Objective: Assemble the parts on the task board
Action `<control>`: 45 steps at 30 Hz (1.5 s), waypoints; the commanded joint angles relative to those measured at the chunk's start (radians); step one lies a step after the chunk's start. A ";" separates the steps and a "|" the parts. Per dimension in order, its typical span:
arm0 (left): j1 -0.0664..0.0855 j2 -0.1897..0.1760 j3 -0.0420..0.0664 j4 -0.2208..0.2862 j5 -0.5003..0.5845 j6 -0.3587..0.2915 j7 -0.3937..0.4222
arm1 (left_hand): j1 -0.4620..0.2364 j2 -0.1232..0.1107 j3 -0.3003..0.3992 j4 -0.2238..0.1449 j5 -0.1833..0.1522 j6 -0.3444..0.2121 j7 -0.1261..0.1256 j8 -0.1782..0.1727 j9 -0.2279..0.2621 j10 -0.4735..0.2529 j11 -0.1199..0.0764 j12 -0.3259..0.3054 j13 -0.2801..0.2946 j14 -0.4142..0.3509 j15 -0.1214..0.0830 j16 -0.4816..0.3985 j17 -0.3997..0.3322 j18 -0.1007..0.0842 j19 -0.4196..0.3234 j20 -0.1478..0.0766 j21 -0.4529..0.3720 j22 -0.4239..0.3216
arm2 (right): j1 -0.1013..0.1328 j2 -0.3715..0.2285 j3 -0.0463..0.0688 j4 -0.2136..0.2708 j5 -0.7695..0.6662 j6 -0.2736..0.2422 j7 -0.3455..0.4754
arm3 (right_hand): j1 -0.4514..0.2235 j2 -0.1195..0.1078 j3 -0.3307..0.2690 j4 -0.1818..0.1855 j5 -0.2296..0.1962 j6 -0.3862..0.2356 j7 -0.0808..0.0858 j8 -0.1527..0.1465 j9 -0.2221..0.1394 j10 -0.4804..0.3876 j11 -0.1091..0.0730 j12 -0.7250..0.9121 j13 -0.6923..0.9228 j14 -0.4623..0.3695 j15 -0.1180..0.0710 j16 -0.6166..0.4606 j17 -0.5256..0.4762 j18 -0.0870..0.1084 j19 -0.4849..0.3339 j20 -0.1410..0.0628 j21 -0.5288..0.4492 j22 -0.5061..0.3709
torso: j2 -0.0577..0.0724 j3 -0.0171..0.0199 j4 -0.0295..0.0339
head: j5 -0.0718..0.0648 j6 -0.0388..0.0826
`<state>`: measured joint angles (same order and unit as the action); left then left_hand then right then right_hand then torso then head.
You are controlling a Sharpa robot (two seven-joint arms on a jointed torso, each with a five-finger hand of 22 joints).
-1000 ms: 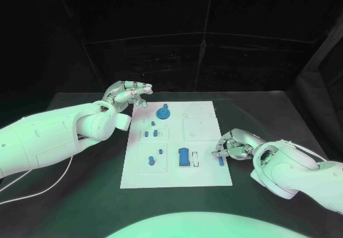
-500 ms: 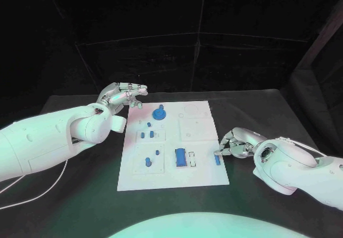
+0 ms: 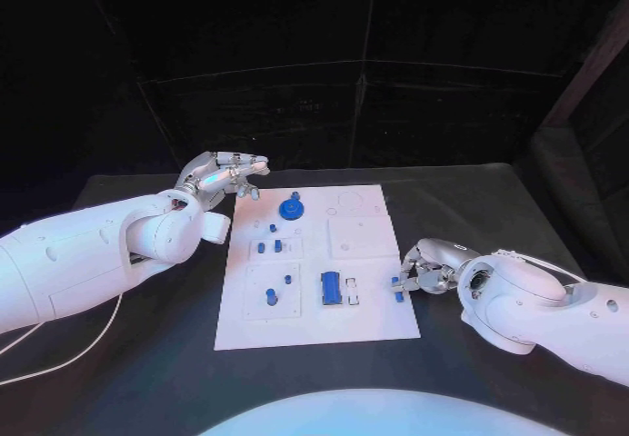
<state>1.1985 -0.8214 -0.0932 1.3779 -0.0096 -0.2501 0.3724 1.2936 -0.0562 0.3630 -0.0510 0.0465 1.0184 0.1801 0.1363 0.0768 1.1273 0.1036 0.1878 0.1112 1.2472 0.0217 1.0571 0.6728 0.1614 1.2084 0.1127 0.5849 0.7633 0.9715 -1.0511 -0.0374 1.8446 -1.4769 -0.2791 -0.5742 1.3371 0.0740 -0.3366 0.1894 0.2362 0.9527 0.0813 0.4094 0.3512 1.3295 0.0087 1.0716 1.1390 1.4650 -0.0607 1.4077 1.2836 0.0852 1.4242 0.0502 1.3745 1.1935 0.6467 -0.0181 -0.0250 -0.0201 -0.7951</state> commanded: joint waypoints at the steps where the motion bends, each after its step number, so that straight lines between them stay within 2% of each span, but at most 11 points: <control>1: 0.001 0.000 0.001 0.001 0.003 0.006 0.007 | 0.000 0.013 -0.005 -0.001 0.002 -0.008 -0.001 0.004 -0.001 -0.008 0.002 0.003 0.002 -0.006 -0.001 -0.001 -0.001 0.020 0.002 0.007 -0.006 -0.002 | 0.001 0.004 0.000 0.000 -0.023 0.059 -0.010 | 0.004 -0.006 -0.003 -0.005 -0.005 0.014 -0.002 0.009 0.005 0.003 -0.006 0.007 0.003 0.054 -0.005 0.004 0.004 -0.013 0.008 -0.004 0.006 0.004 | 0.000 -0.0002 -0.0001 | -0.002 -0.002; 10: 0.001 0.002 0.001 0.001 0.003 0.007 0.006 | -0.001 0.014 -0.009 -0.001 0.002 -0.010 -0.001 0.006 -0.002 -0.011 0.002 0.008 0.003 -0.007 -0.001 -0.001 -0.002 0.020 0.003 0.007 -0.008 -0.004 | 0.000 0.019 0.000 -0.003 -0.060 0.116 -0.021 | 0.034 -0.007 0.003 -0.024 -0.002 0.023 -0.008 0.018 0.019 0.000 -0.012 0.003 0.001 0.054 -0.010 0.004 0.005 -0.013 0.008 -0.009 0.006 0.005 | 0.000 -0.0009 -0.0002 | -0.007 -0.002; 15: 0.001 0.003 0.001 0.001 0.003 0.007 0.006 | -0.001 0.014 -0.009 -0.001 0.002 -0.010 -0.001 0.006 -0.002 -0.011 0.002 0.008 0.003 -0.007 -0.001 -0.001 -0.002 0.020 0.003 0.007 -0.008 -0.004 | 0.000 0.035 0.000 -0.008 -0.096 0.133 -0.033 | 0.058 -0.004 0.008 -0.039 0.002 0.016 -0.006 0.015 0.023 -0.006 -0.012 -0.006 -0.004 0.052 -0.010 0.001 0.002 -0.013 0.005 -0.011 0.004 0.002 | 0.000 -0.0002 0.0004 | -0.005 -0.002; 20: 0.001 0.004 0.001 0.000 0.003 0.007 0.005 | -0.001 0.014 -0.009 -0.001 0.002 -0.010 -0.001 0.006 -0.002 -0.011 0.002 0.008 0.003 -0.007 -0.001 -0.001 -0.002 0.020 0.003 0.007 -0.008 -0.004 | 0.000 0.050 0.000 -0.015 -0.148 0.165 -0.066 | 0.095 0.012 0.022 -0.060 0.065 0.005 -0.004 0.004 0.026 -0.022 -0.011 -0.032 -0.023 0.050 -0.010 -0.003 -0.001 -0.011 0.001 -0.012 -0.001 -0.004 | -0.001 -0.0010 0.0021 | -0.004 -0.002; 25: 0.001 0.005 0.001 -0.001 0.003 0.007 0.006 | -0.001 0.014 -0.009 -0.001 0.002 -0.010 -0.001 0.006 -0.002 -0.011 0.002 0.008 0.003 -0.007 -0.001 -0.001 -0.002 0.020 0.003 0.007 -0.008 -0.004 | 0.000 0.059 0.000 -0.017 -0.173 0.171 -0.081 | 0.141 0.040 0.053 -0.083 0.077 0.006 -0.007 -0.007 0.024 -0.028 -0.014 -0.044 -0.030 0.050 -0.013 -0.006 -0.003 -0.011 0.001 -0.013 -0.002 -0.004 | 0.000 -0.0006 0.0013 | -0.001 0.000; 28: 0.001 0.005 0.001 -0.001 0.003 0.007 0.006 | -0.001 0.014 -0.009 -0.001 0.002 -0.010 -0.001 0.006 -0.002 -0.011 0.002 0.008 0.003 -0.007 -0.001 -0.001 -0.002 0.020 0.003 0.007 -0.008 -0.004 | 0.000 0.061 0.000 -0.014 -0.176 0.152 -0.085 | 0.153 0.053 0.069 -0.086 0.090 0.009 -0.008 -0.014 0.022 -0.027 -0.015 -0.043 -0.029 0.050 -0.013 -0.006 -0.001 -0.012 0.002 -0.014 -0.002 -0.003 | 0.000 -0.0004 0.0002 | 0.001 0.000; 31: 0.001 0.005 0.001 -0.002 0.003 0.007 0.005 | -0.001 0.014 -0.009 -0.001 0.002 -0.010 -0.001 0.006 -0.002 -0.011 0.002 0.008 0.003 -0.007 -0.001 -0.001 -0.002 0.020 0.003 0.007 -0.008 -0.004 | 0.000 0.058 0.000 -0.007 -0.160 0.118 -0.090 | 0.136 0.061 0.082 -0.067 0.174 0.015 -0.010 -0.026 0.019 -0.017 -0.018 -0.033 -0.019 0.053 -0.014 -0.001 0.008 -0.013 0.006 -0.016 0.003 0.005 | -0.001 -0.0004 0.0002 | 0.001 -0.001; 32: 0.001 0.005 0.001 -0.002 0.003 0.007 0.006 | -0.001 0.014 -0.009 -0.001 0.002 -0.010 -0.001 0.006 -0.002 -0.011 0.002 0.008 0.003 -0.007 -0.001 -0.001 -0.002 0.020 0.003 0.007 -0.008 -0.004 | 0.000 0.057 0.000 -0.003 -0.150 0.104 -0.091 | 0.133 0.060 0.091 -0.061 0.205 0.018 -0.011 -0.031 0.018 -0.014 -0.018 -0.030 -0.016 0.054 -0.016 0.001 0.012 -0.013 0.008 -0.017 0.004 0.007 | -0.001 -0.0009 0.0001 | 0.001 -0.001; 38: 0.001 0.006 0.001 -0.003 0.003 0.008 0.005 | -0.001 0.014 -0.009 -0.001 0.002 -0.010 -0.001 0.006 -0.002 -0.011 0.002 0.008 0.003 -0.007 -0.001 -0.001 -0.002 0.020 0.003 0.007 -0.008 -0.004 | 0.000 0.049 0.000 0.023 -0.069 -0.006 -0.096 | 0.134 0.045 0.129 -0.050 0.281 0.023 -0.012 -0.047 0.016 -0.013 -0.019 -0.032 -0.015 0.055 -0.018 0.004 0.019 -0.014 0.009 -0.019 0.005 0.011 | 0.000 -0.0014 0.0016 | 0.003 0.004; 40: 0.000 0.007 0.001 -0.003 0.003 0.008 0.005 | -0.001 0.014 -0.009 -0.001 0.002 -0.010 -0.001 0.006 -0.002 -0.011 0.002 0.008 0.003 -0.007 -0.001 -0.001 -0.002 0.020 0.003 0.007 -0.008 -0.004 | 0.000 0.048 0.000 0.032 -0.041 -0.044 -0.096 | 0.132 0.037 0.140 -0.045 0.297 0.024 -0.011 -0.051 0.016 -0.013 -0.019 -0.032 -0.015 0.055 -0.017 0.004 0.021 -0.014 0.010 -0.019 0.005 0.011 | 0.000 -0.0016 0.0015 | 0.005 0.003; 45: 0.000 0.007 0.001 -0.004 0.003 0.008 0.005 | -0.001 0.014 -0.009 -0.001 0.002 -0.010 -0.001 0.006 -0.002 -0.011 0.002 0.008 0.003 -0.007 -0.001 -0.001 -0.002 0.020 0.003 0.007 -0.008 -0.004 | 0.001 0.049 0.000 0.050 0.015 -0.108 -0.088 | 0.126 0.029 0.152 -0.036 0.306 0.027 -0.012 -0.054 0.017 -0.009 -0.019 -0.028 -0.011 0.056 -0.018 0.006 0.024 -0.014 0.009 -0.020 0.005 0.010 | 0.001 -0.0014 0.0010 | 0.007 0.001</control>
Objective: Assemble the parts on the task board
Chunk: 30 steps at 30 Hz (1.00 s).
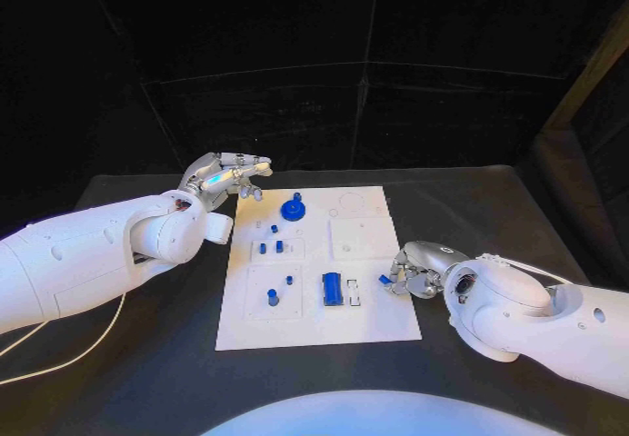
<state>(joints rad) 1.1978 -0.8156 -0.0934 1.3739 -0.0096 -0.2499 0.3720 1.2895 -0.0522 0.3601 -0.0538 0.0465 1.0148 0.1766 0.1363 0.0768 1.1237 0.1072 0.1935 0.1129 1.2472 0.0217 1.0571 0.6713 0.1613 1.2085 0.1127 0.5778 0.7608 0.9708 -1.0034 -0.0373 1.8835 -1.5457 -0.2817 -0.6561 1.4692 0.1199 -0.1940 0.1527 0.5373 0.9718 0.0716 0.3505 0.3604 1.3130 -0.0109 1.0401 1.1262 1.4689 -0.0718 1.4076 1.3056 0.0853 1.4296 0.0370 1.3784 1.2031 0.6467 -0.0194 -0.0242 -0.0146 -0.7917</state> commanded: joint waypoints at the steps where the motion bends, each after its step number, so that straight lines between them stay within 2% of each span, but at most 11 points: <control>1: 0.001 0.001 0.001 0.000 0.003 0.007 0.005 | 0.003 0.010 -0.006 0.002 0.002 -0.006 0.003 0.006 -0.002 -0.007 -0.002 0.002 0.001 -0.007 0.000 -0.001 -0.001 0.021 0.003 0.007 -0.001 -0.001 | 0.001 0.003 0.000 0.015 0.093 -0.116 -0.004 | -0.006 -0.018 0.011 0.002 0.006 0.009 -0.002 0.004 0.008 0.008 0.001 0.004 0.002 0.052 -0.006 0.006 0.003 -0.014 0.004 -0.006 0.001 0.000 | 0.001 0.0000 -0.0001 | 0.002 -0.003; 12: 0.000 0.001 0.001 0.002 0.003 0.007 0.004 | 0.003 0.011 -0.007 0.003 0.002 -0.007 0.003 0.007 -0.002 -0.008 -0.002 0.003 0.002 -0.007 0.000 -0.001 -0.002 0.021 0.003 0.008 -0.002 -0.002 | 0.001 0.036 0.000 0.030 0.188 -0.158 0.020 | -0.023 -0.038 0.031 0.023 0.004 0.016 -0.003 -0.002 0.009 0.015 0.000 0.008 0.007 0.053 -0.007 0.008 0.007 -0.014 0.005 -0.007 0.001 0.001 | 0.001 -0.0008 -0.0015 | 0.006 -0.007; 16: 0.000 0.001 0.001 0.002 0.003 0.007 0.004 | 0.003 0.011 -0.007 0.003 0.002 -0.007 0.003 0.007 -0.002 -0.008 -0.002 0.003 0.002 -0.007 0.000 -0.001 -0.002 0.021 0.003 0.008 -0.002 -0.002 | 0.001 0.054 0.000 0.022 0.206 -0.133 0.012 | -0.035 -0.049 0.039 0.036 -0.001 0.020 -0.003 -0.006 0.009 0.019 0.000 0.011 0.009 0.054 -0.007 0.010 0.010 -0.014 0.006 -0.007 0.002 0.003 | 0.000 -0.0001 -0.0006 | 0.007 -0.007; 19: 0.001 0.001 0.001 0.003 0.003 0.007 0.004 | 0.003 0.011 -0.007 0.003 0.002 -0.007 0.003 0.007 -0.002 -0.008 -0.002 0.003 0.002 -0.007 0.000 -0.001 -0.002 0.021 0.003 0.008 -0.002 -0.002 | 0.001 0.072 0.000 0.013 0.232 -0.104 0.006 | -0.041 -0.054 0.048 0.045 -0.006 0.027 -0.005 -0.007 0.010 0.030 -0.001 0.028 0.023 0.056 -0.008 0.016 0.020 -0.016 0.009 -0.007 0.007 0.012 | 0.000 -0.0016 0.0000 | 0.007 -0.008; 27: 0.001 0.002 0.001 0.003 0.003 0.010 0.002 | 0.003 0.011 -0.007 0.003 0.002 -0.007 0.003 0.007 -0.002 -0.008 -0.002 0.003 0.002 -0.007 0.000 -0.001 -0.002 0.021 0.003 0.008 -0.002 -0.002 | 0.001 0.107 0.000 -0.003 0.241 -0.074 0.006 | -0.061 -0.065 0.061 0.067 -0.019 0.043 -0.009 -0.010 0.014 0.042 -0.005 0.039 0.031 0.058 -0.010 0.021 0.026 -0.017 0.013 -0.009 0.011 0.019 | 0.000 0.0000 -0.0007 | 0.010 -0.010; 30: 0.001 0.001 0.001 0.003 0.003 0.010 0.001 | 0.003 0.012 -0.008 0.003 0.002 -0.008 0.003 0.007 -0.002 -0.009 -0.002 0.004 0.002 -0.007 0.000 -0.001 -0.002 0.021 0.004 0.008 -0.002 -0.002 | 0.001 0.113 0.000 -0.011 0.237 -0.062 0.003 | -0.069 -0.070 0.064 0.075 -0.026 0.050 -0.010 -0.012 0.015 0.045 -0.006 0.043 0.034 0.059 -0.011 0.022 0.029 -0.017 0.014 -0.010 0.012 0.021 | 0.000 -0.0010 -0.0002 | 0.009 -0.011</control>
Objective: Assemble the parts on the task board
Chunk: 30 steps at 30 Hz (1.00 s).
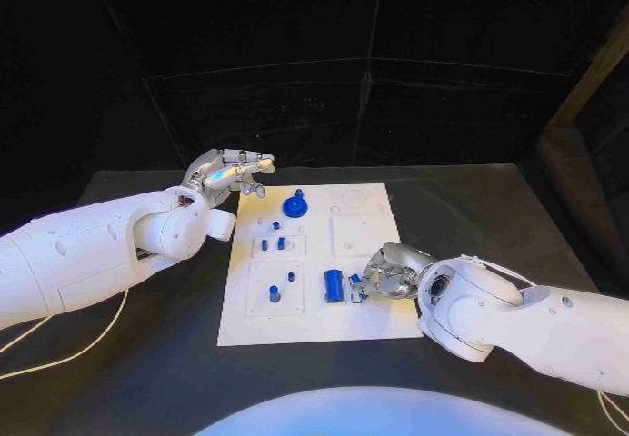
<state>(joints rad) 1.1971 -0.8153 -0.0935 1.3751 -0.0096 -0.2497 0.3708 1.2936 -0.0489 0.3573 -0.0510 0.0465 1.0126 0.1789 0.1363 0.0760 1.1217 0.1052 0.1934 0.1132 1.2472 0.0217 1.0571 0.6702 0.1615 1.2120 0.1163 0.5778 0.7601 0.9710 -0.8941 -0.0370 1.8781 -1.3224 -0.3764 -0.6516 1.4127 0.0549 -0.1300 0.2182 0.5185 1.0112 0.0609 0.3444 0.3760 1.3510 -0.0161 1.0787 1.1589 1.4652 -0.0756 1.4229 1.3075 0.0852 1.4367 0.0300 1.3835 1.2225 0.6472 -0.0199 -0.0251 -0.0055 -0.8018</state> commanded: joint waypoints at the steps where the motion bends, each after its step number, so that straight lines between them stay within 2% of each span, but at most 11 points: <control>1: 0.001 0.000 0.001 0.002 0.003 0.010 0.002 | -0.001 0.008 -0.005 0.000 0.002 -0.006 0.001 0.007 -0.001 -0.007 0.000 0.004 0.001 -0.007 0.000 -0.001 -0.001 0.020 0.000 0.004 -0.002 -0.002 | 0.001 0.006 0.000 -0.009 0.011 0.037 -0.003 | -0.014 -0.006 0.001 0.011 -0.009 0.012 0.000 -0.006 -0.001 0.008 -0.001 0.004 0.001 0.063 -0.007 0.008 0.028 -0.017 0.007 -0.003 0.008 0.003 | 0.000 -0.0006 0.0005 | 0.000 -0.001; 9: 0.001 0.000 0.001 0.002 0.003 0.018 -0.003 | -0.005 0.008 -0.009 0.003 0.002 -0.009 0.002 0.007 -0.002 -0.011 0.002 0.005 0.002 -0.009 0.001 -0.002 -0.005 0.020 0.000 0.005 -0.004 -0.003 | 0.001 0.024 0.000 -0.030 -0.007 0.052 -0.012 | -0.016 -0.007 0.002 0.014 -0.012 0.015 -0.001 -0.006 0.000 0.010 -0.002 0.006 0.003 0.063 -0.008 0.010 0.032 -0.018 0.008 -0.003 0.009 0.005 | 0.001 0.0011 -0.0001 | 0.002 -0.002; 12: 0.001 0.000 0.001 0.002 0.003 0.020 -0.005 | -0.006 0.007 -0.011 0.004 0.002 -0.011 0.003 0.007 -0.002 -0.013 0.002 0.005 0.002 -0.011 0.001 -0.004 -0.008 0.020 0.000 0.005 -0.005 -0.003 | 0.001 0.026 0.000 -0.034 -0.016 0.052 -0.015 | -0.019 -0.008 0.004 0.017 -0.016 0.018 -0.002 -0.007 0.001 0.010 -0.002 0.006 0.003 0.063 -0.008 0.009 0.031 -0.018 0.008 -0.004 0.009 0.005 | 0.000 0.0006 -0.0002 | 0.004 -0.003; 20: 0.001 0.000 0.001 0.002 0.003 0.025 -0.009 | -0.007 0.007 -0.011 0.004 0.002 -0.011 0.003 0.007 -0.002 -0.014 0.002 0.005 0.002 -0.012 0.001 -0.004 -0.010 0.020 0.000 0.005 -0.005 -0.004 | 0.001 0.030 0.000 -0.041 -0.026 0.053 -0.022 | -0.057 -0.024 -0.006 0.046 -0.039 0.035 -0.003 -0.011 0.006 0.016 -0.002 0.010 0.007 0.063 -0.009 0.010 0.032 -0.018 0.009 -0.005 0.010 0.007 | 0.000 0.0008 -0.0003 | 0.006 -0.004; 28: 0.001 0.000 0.001 0.002 0.003 0.027 -0.011 | -0.007 0.007 -0.012 0.004 0.002 -0.012 0.003 0.007 -0.003 -0.015 0.003 0.006 0.002 -0.013 0.001 -0.006 -0.012 0.020 0.000 0.005 -0.005 -0.004 | 0.001 0.034 0.000 -0.043 -0.033 0.056 -0.022 | -0.077 -0.027 -0.016 0.061 -0.057 0.040 -0.003 -0.014 0.009 0.019 -0.002 0.012 0.010 0.063 -0.009 0.010 0.033 -0.018 0.009 -0.005 0.010 0.007 | 0.000 0.0011 -0.0004 | 0.006 -0.004; 30: 0.001 0.000 0.001 0.002 0.003 0.027 -0.011 | -0.007 0.007 -0.012 0.004 0.002 -0.012 0.003 0.007 -0.003 -0.015 0.003 0.006 0.002 -0.013 0.001 -0.006 -0.012 0.020 0.000 0.005 -0.005 -0.004 | 0.001 0.035 0.000 -0.042 -0.034 0.061 -0.021 | -0.093 -0.032 -0.027 0.068 -0.080 0.043 -0.003 -0.015 0.012 0.021 -0.002 0.014 0.013 0.063 -0.008 0.010 0.034 -0.018 0.009 -0.004 0.010 0.007 | 0.000 0.0009 -0.0009 | 0.006 -0.004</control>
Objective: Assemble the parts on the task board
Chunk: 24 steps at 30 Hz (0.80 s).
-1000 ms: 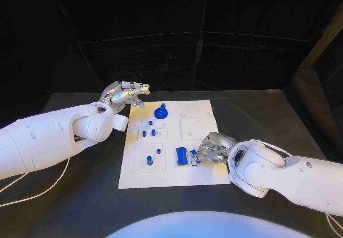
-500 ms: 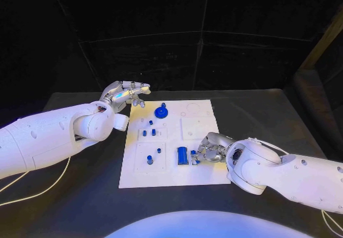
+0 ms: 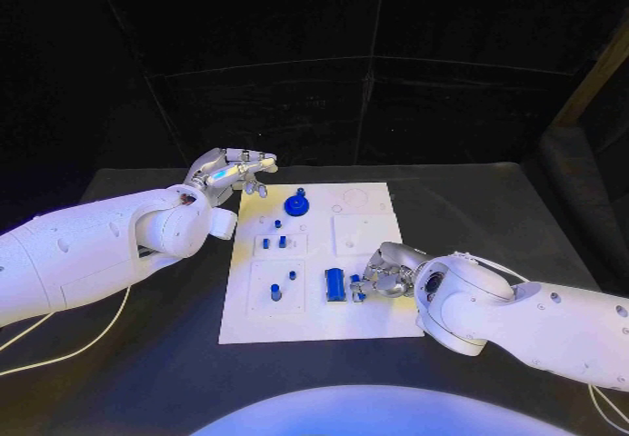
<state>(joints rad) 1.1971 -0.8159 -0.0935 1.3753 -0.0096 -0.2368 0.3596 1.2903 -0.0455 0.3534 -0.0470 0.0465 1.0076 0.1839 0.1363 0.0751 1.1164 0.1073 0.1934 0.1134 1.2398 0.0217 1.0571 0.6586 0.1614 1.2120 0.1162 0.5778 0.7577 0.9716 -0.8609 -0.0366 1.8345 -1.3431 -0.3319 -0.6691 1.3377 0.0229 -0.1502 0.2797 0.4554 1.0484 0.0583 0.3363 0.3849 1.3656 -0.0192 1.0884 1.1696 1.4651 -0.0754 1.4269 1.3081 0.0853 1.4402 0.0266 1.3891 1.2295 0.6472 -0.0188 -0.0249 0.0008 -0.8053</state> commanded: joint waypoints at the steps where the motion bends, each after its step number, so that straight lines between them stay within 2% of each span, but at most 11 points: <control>1: 0.001 0.000 0.001 0.002 0.003 0.015 0.000 | -0.003 0.004 -0.008 0.000 0.002 -0.007 -0.002 0.007 -0.002 -0.009 0.000 0.006 0.001 -0.006 0.001 -0.006 -0.001 0.020 0.000 0.005 -0.005 -0.002 | 0.001 0.002 0.000 0.002 -0.013 0.017 -0.003 | -0.025 -0.001 -0.012 0.007 -0.027 0.007 0.000 -0.007 0.004 0.006 0.002 0.005 0.003 0.063 -0.008 0.006 0.033 -0.018 0.006 0.000 0.004 0.001 | 0.000 -0.0003 -0.0011 | 0.000 -0.001; 3: 0.001 0.000 0.001 0.002 0.003 0.015 0.000 | -0.003 0.004 -0.008 0.000 0.002 -0.007 -0.002 0.007 -0.002 -0.009 0.000 0.006 0.001 -0.006 0.001 -0.006 -0.001 0.020 0.000 0.005 -0.005 -0.002 | 0.001 0.002 0.000 0.002 -0.014 0.018 -0.002 | -0.046 -0.002 -0.026 0.009 -0.070 0.009 0.001 -0.009 0.006 0.007 0.003 0.005 0.003 0.063 -0.007 0.006 0.032 -0.018 0.006 0.000 0.004 0.001 | 0.000 -0.0006 -0.0010 | 0.000 -0.001; 7: 0.001 0.000 0.001 0.002 0.003 0.016 -0.001 | -0.003 0.004 -0.008 0.000 0.002 -0.007 -0.002 0.007 -0.002 -0.009 0.000 0.006 0.001 -0.006 0.001 -0.006 -0.001 0.020 0.000 0.005 -0.005 -0.002 | 0.001 0.000 0.000 0.001 -0.014 0.016 0.000 | -0.083 0.003 -0.055 0.008 -0.183 0.010 0.002 -0.014 0.012 0.006 0.004 0.005 0.005 0.063 -0.006 0.005 0.032 -0.018 0.005 0.002 0.003 0.000 | 0.000 -0.0007 -0.0010 | 0.000 -0.002; 11: 0.001 -0.001 0.001 0.002 0.003 0.016 -0.001 | -0.003 0.004 -0.008 0.000 0.002 -0.007 -0.002 0.007 -0.002 -0.009 0.000 0.006 0.001 -0.006 0.001 -0.006 -0.001 0.020 0.000 0.005 -0.005 -0.002 | 0.001 -0.002 0.000 0.000 -0.014 0.015 0.001 | -0.100 0.007 -0.074 0.008 -0.238 0.009 0.002 -0.018 0.018 0.005 0.005 0.004 0.006 0.062 -0.006 0.004 0.031 -0.018 0.005 0.002 0.003 0.000 | 0.000 -0.0004 -0.0008 | -0.001 -0.002; 14: 0.001 -0.001 0.001 0.002 0.003 0.016 -0.001 | -0.003 0.004 -0.008 0.000 0.002 -0.007 -0.002 0.007 -0.002 -0.009 0.000 0.006 0.001 -0.006 0.001 -0.006 -0.001 0.020 0.000 0.005 -0.005 -0.002 | 0.001 -0.004 0.000 0.001 -0.016 0.015 0.004 | -0.107 0.007 -0.083 0.008 -0.256 0.008 0.003 -0.020 0.020 0.004 0.005 0.002 0.006 0.062 -0.005 0.003 0.029 -0.018 0.005 0.003 0.002 -0.001 | 0.000 -0.0002 -0.0004 | -0.001 -0.002; 24: 0.001 -0.002 0.001 0.002 0.003 0.016 -0.001 | -0.003 0.004 -0.008 0.000 0.002 -0.007 -0.002 0.007 -0.002 -0.009 0.000 0.006 0.001 -0.006 0.001 -0.006 -0.001 0.020 0.000 0.005 -0.005 -0.002 | 0.001 -0.017 0.000 0.008 -0.020 0.011 0.019 | -0.095 0.008 -0.086 0.000 -0.258 0.006 0.003 -0.022 0.022 0.002 0.006 0.000 0.005 0.062 -0.005 0.001 0.028 -0.017 0.004 0.003 0.001 -0.002 | 0.000 0.0000 -0.0017 | -0.003 0.000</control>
<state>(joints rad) 1.1972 -0.8174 -0.0935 1.3756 -0.0096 -0.2321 0.3552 1.2904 -0.0456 0.3534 -0.0470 0.0465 1.0076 0.1839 0.1363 0.0744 1.1165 0.1072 0.1934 0.1132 1.2399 0.0218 1.0571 0.6588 0.1615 1.2120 0.1162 0.5778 0.7570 0.9713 -0.8766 -0.0369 1.8382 -1.3545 -0.3232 -0.6662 1.2404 0.0306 -0.2342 0.2827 0.2011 1.0520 0.0624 0.3186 0.4060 1.3668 -0.0179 1.0910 1.1742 1.4651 -0.0753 1.4268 1.3078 0.0852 1.4402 0.0267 1.3891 1.2293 0.6471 -0.0187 -0.0259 -0.0010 -0.8076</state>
